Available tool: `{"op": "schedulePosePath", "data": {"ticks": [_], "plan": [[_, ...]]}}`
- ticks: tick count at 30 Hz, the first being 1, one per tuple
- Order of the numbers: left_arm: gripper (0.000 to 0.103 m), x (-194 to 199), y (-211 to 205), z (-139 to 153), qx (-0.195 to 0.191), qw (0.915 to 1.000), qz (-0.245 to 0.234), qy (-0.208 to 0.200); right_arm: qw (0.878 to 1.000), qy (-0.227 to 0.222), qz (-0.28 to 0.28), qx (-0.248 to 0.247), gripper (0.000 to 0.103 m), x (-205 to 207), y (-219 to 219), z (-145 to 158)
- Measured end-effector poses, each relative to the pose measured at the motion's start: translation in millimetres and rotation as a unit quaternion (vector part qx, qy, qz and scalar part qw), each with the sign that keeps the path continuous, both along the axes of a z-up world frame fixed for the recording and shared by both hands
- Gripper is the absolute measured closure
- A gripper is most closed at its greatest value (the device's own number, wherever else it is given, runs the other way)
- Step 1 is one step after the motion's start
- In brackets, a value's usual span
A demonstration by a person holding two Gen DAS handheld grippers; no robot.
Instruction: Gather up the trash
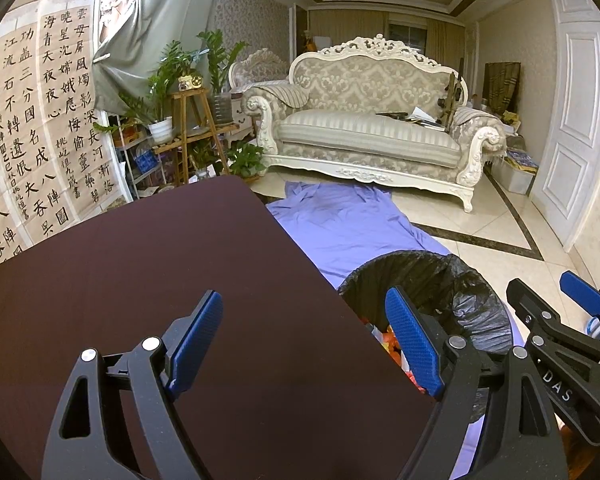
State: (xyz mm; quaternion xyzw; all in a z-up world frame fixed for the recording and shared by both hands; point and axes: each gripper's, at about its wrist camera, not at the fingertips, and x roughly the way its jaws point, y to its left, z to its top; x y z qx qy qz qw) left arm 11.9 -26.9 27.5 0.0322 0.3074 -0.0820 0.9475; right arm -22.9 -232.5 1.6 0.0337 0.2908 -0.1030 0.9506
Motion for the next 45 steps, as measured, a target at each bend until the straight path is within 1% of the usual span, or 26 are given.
{"op": "schedulePosePath", "data": {"ticks": [45], "plan": [[0.022,0.2,-1.8,-0.4,-0.001,1.0000,-0.002,0.002,1.000,-0.001,0.000,0.000,0.030,0.4,-0.6,0.5]]}}
